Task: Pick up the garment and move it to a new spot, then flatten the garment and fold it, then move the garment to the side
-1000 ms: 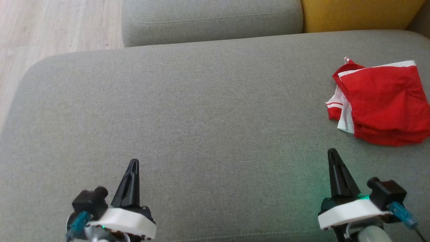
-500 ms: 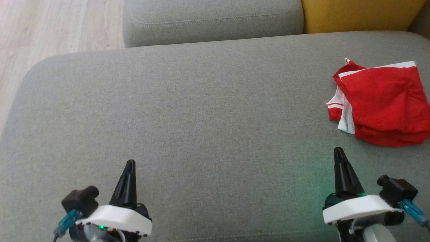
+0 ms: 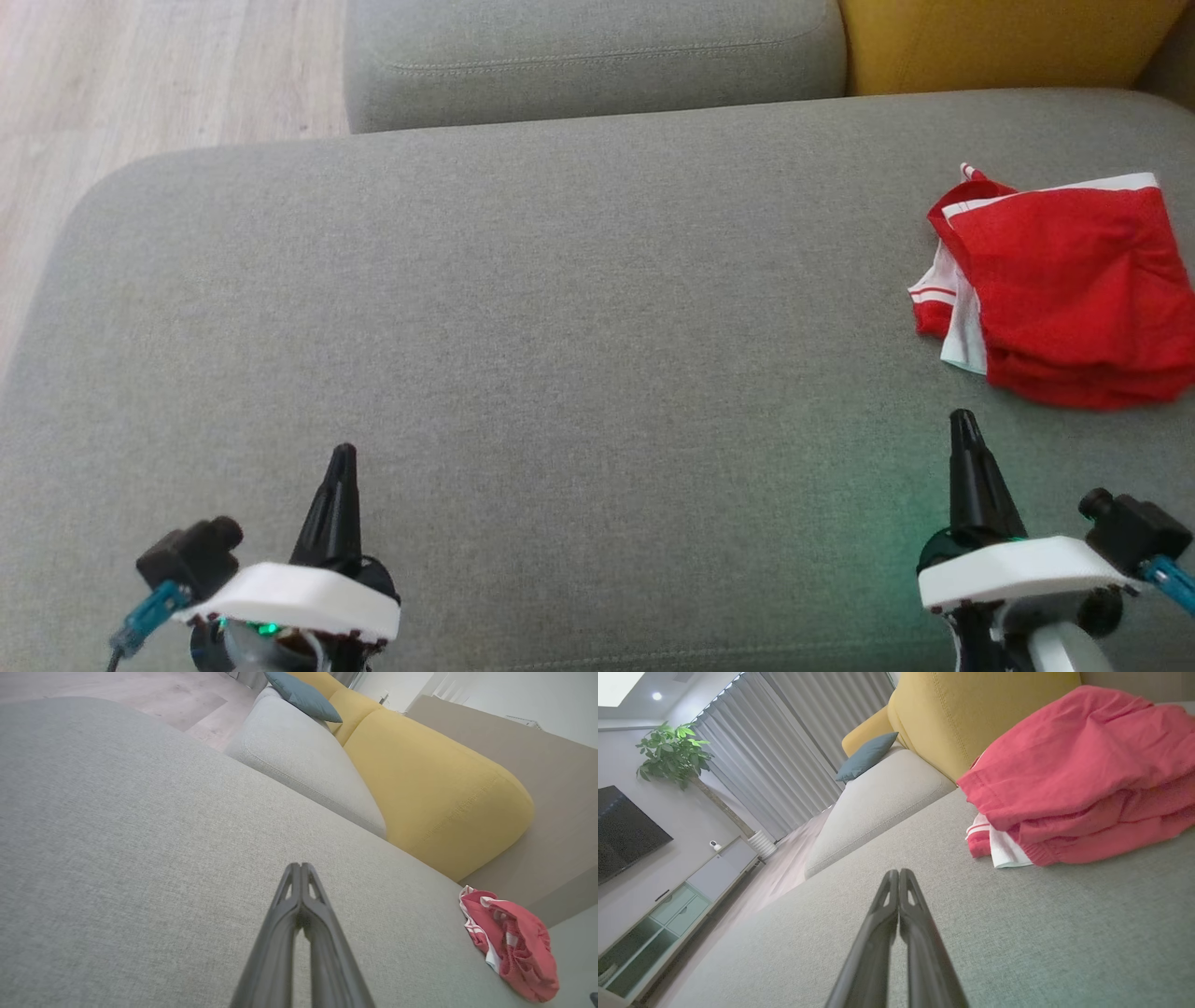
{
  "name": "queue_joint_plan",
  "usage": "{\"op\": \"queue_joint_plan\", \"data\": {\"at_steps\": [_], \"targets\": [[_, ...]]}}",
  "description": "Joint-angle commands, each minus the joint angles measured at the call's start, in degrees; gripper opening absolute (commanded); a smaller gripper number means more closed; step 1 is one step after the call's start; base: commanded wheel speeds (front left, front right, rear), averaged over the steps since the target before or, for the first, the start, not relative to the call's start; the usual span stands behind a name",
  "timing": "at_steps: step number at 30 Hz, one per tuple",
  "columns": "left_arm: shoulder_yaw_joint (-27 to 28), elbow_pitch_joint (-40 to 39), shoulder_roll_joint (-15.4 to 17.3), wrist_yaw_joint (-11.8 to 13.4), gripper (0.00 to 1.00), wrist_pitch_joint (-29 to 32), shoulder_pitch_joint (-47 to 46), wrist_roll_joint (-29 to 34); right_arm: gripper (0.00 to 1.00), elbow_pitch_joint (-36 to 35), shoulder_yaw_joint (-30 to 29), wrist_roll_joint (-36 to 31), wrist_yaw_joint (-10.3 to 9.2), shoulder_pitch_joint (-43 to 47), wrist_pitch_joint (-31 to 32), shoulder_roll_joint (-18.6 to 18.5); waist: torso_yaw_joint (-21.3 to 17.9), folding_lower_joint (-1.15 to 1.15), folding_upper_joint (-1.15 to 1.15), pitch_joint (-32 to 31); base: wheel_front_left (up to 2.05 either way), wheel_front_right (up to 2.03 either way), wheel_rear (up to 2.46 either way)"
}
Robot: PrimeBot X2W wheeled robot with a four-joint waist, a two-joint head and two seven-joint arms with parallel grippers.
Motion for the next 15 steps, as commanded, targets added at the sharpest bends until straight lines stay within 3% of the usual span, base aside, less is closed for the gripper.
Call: {"op": "queue_joint_plan", "data": {"at_steps": [1,15], "targets": [[1.2,-1.5,0.7,-0.5,0.00,0.3,-3.3,-1.5,0.00,-1.8,0.0,1.7,0.10,-2.8,0.3,-1.0,0.0,0.00,0.00,0.0,0.00,0.00,0.00],[2.9,-0.9,1.0,-1.2,0.00,2.4,-4.1,-10.4,0.00,-1.8,-1.0,10.8,0.15,-3.4,2.4,-1.2,0.2,0.00,0.00,-0.2,0.00,0.00,0.00]]}}
